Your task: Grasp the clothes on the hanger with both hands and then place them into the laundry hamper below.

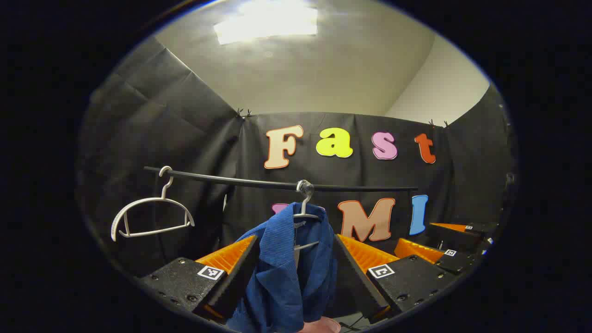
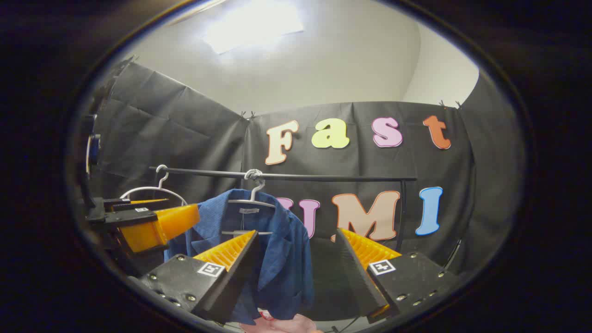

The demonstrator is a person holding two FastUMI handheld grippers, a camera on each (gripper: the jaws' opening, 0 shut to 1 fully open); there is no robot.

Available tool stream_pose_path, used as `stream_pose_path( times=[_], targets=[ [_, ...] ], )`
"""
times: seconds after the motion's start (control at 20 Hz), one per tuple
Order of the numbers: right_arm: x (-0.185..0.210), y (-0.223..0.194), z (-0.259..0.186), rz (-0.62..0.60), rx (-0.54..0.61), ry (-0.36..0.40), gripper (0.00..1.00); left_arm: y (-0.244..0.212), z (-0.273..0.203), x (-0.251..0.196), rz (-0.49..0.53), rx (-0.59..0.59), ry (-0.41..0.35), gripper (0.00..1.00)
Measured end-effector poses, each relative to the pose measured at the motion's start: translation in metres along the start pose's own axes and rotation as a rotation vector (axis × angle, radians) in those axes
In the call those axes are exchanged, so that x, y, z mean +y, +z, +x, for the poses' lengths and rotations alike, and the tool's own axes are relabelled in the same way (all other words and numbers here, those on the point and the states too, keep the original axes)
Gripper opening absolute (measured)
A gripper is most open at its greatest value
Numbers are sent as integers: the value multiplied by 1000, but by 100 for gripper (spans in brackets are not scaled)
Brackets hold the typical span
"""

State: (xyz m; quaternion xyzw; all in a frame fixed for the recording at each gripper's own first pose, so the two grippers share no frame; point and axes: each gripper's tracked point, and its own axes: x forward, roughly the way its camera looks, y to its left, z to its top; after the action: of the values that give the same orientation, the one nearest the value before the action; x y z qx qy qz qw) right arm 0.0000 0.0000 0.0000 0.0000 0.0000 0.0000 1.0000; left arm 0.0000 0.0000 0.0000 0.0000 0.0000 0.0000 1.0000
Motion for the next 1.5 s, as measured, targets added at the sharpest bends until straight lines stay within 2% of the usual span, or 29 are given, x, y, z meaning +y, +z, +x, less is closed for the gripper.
stream_pose_path(
  times=[0.85, 1.5],
  targets=[
    [-10, -6, 1, -36, 14, 6, 96, -33, 13, -4, 71, 99, 53, 97],
    [-28, -12, -4, -88, 42, -2, 97, -115, 32, 14, 82, 272, 183, 98]
  ],
)
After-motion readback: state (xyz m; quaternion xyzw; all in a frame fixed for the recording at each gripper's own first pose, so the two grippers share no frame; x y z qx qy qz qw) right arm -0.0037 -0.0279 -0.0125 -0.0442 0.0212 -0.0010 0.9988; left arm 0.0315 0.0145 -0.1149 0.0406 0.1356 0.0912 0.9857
